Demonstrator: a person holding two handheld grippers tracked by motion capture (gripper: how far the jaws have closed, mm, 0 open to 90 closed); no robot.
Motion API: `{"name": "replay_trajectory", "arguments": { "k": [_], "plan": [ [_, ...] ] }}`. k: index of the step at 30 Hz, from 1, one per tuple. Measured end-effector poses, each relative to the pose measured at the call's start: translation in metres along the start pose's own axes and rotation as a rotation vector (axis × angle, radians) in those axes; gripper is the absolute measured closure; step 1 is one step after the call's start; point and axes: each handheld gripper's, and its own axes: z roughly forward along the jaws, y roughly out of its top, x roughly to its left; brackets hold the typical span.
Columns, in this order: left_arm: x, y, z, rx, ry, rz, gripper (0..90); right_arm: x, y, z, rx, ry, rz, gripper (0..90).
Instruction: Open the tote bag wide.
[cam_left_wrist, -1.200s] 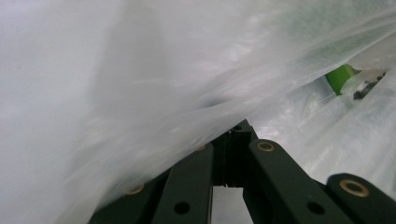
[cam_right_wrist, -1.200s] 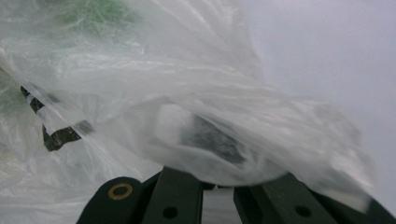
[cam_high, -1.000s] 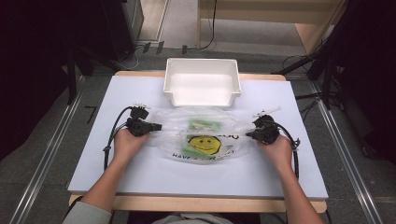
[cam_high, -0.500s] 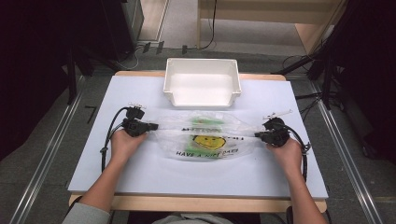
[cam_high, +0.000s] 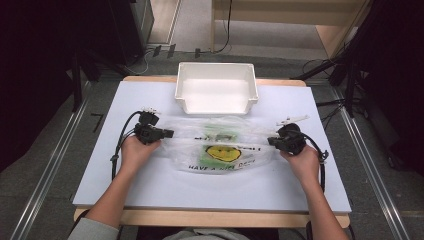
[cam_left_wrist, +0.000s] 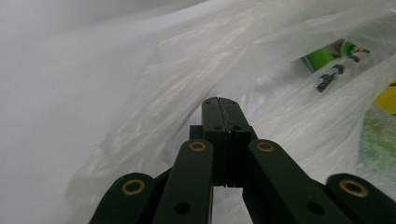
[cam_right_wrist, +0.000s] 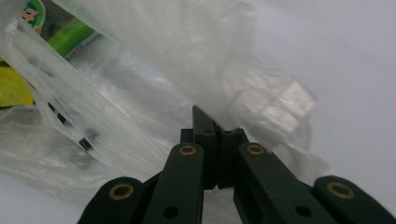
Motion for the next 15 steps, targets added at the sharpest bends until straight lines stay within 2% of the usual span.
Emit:
{"name": "replay_trajectory", "arguments": {
  "k": [3, 9, 12, 15],
  "plan": [
    [-0.007, 0.007, 0.001, 0.008, -0.010, 0.023, 90.0, 0.005, 0.006, -0.001, -0.013, 0.029, -0.015, 90.0],
    [-0.019, 0.020, -0.004, -0.012, -0.043, 0.062, 90.0, 0.018, 0.021, -0.005, -0.038, 0.053, -0.063, 90.0],
    [-0.022, 0.025, 0.005, 0.000, -0.077, 0.049, 90.0, 0.024, 0.030, -0.004, -0.043, 0.082, -0.076, 90.0],
    [-0.025, 0.028, 0.014, 0.017, -0.073, 0.060, 90.0, 0.031, 0.038, -0.001, -0.038, 0.087, -0.101, 90.0]
  ]
}}
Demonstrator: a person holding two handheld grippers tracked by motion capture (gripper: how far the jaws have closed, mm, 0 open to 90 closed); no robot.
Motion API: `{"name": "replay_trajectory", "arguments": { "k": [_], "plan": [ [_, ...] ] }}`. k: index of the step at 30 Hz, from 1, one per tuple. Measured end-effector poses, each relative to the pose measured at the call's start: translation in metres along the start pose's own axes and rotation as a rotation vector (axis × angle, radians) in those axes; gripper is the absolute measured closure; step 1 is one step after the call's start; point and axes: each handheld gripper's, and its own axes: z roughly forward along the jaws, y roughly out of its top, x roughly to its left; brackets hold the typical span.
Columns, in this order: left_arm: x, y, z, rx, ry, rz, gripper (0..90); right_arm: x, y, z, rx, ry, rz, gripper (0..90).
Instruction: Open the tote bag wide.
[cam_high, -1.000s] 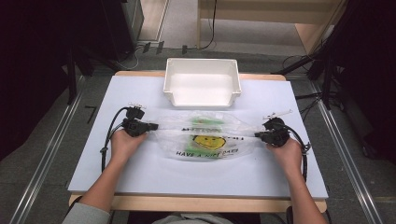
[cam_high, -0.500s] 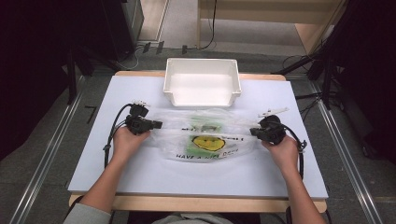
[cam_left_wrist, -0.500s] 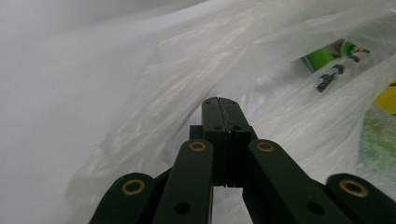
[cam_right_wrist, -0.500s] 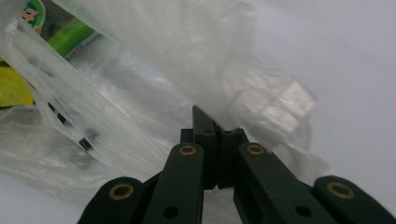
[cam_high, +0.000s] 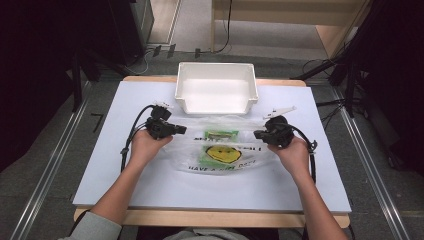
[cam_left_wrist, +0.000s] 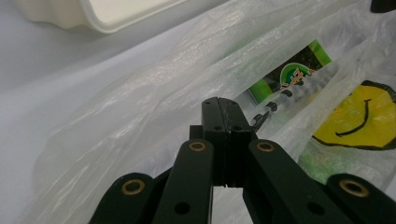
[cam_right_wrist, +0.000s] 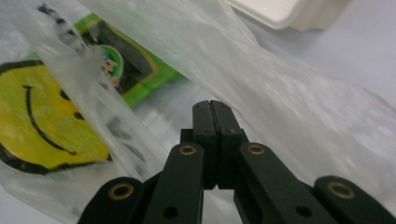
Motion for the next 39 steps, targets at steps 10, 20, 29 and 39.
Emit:
{"name": "replay_trajectory", "arguments": {
  "k": [10, 20, 29, 39],
  "plan": [
    [0.010, 0.015, 0.024, 0.002, 0.051, -0.008, 90.0, -0.006, 0.026, 0.029, -0.017, 0.009, 0.014, 90.0],
    [0.014, 0.016, 0.041, -0.006, 0.059, 0.005, 90.0, -0.029, 0.031, 0.062, -0.002, -0.025, 0.085, 90.0],
    [0.017, 0.015, 0.053, -0.008, 0.058, -0.003, 90.0, -0.034, 0.028, 0.078, 0.017, -0.034, 0.099, 90.0],
    [0.029, 0.010, 0.050, -0.025, 0.140, -0.028, 90.0, -0.041, 0.022, 0.081, 0.000, -0.078, 0.137, 90.0]
  ]
}}
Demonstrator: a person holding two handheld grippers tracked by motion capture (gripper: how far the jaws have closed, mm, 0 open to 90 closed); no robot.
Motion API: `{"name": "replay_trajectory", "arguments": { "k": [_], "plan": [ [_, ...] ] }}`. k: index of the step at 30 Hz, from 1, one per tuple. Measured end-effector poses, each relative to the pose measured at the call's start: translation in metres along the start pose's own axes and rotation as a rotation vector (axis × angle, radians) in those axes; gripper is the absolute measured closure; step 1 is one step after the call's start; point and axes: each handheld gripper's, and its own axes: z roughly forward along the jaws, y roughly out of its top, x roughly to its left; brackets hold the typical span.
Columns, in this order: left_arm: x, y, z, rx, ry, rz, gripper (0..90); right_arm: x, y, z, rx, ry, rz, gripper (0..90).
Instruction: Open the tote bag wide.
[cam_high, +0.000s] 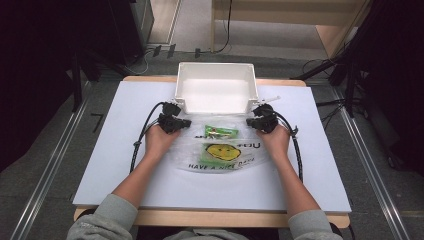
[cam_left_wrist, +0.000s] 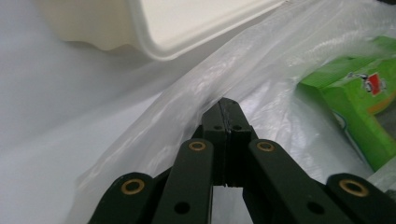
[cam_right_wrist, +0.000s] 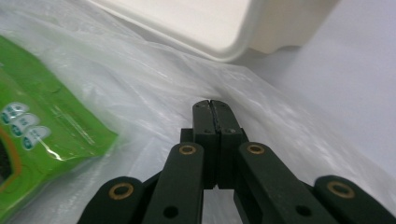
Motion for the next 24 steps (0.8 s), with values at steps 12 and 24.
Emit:
{"name": "replay_trajectory", "arguments": {
  "k": [12, 24],
  "plan": [
    [0.018, -0.008, -0.009, -0.022, -0.005, -0.059, 90.0, -0.021, -0.014, -0.013, -0.014, -0.043, 0.054, 90.0],
    [0.020, -0.008, -0.018, -0.008, -0.045, -0.067, 90.0, -0.018, -0.011, -0.020, -0.005, -0.014, 0.037, 90.0]
  ]
}}
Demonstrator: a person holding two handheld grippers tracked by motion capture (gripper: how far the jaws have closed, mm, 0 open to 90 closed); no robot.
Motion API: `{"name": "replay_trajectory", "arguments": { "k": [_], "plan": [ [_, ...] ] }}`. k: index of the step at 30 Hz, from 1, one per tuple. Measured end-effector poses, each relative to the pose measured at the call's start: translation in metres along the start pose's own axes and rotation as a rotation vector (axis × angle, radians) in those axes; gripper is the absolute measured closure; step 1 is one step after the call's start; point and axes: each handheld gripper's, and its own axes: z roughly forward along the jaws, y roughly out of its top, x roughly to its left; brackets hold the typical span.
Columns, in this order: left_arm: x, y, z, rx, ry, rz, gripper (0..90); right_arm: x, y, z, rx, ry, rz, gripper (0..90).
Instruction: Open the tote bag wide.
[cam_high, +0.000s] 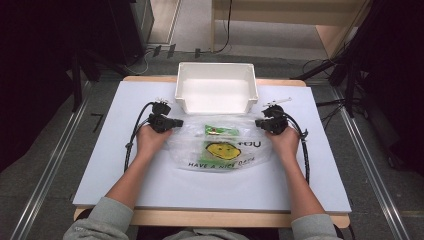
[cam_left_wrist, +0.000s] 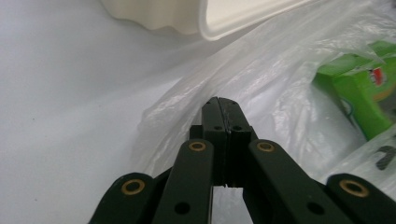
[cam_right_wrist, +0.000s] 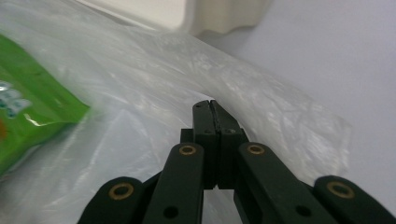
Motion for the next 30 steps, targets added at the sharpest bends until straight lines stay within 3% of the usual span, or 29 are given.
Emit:
{"name": "replay_trajectory", "arguments": {
  "k": [8, 14, 21, 30],
  "plan": [
    [-0.014, 0.004, -0.007, -0.010, -0.057, 0.027, 90.0, 0.018, 0.011, -0.014, -0.056, 0.049, -0.053, 90.0],
    [-0.021, 0.007, -0.013, -0.033, -0.109, 0.020, 90.0, 0.033, 0.021, -0.018, -0.092, 0.100, -0.081, 90.0],
    [-0.031, 0.009, -0.013, -0.038, -0.133, 0.029, 90.0, 0.052, 0.036, -0.007, -0.136, 0.156, -0.097, 90.0],
    [-0.042, 0.010, -0.006, -0.026, -0.147, 0.048, 89.4, 0.063, 0.051, 0.021, -0.116, 0.181, -0.110, 90.0]
  ]
}}
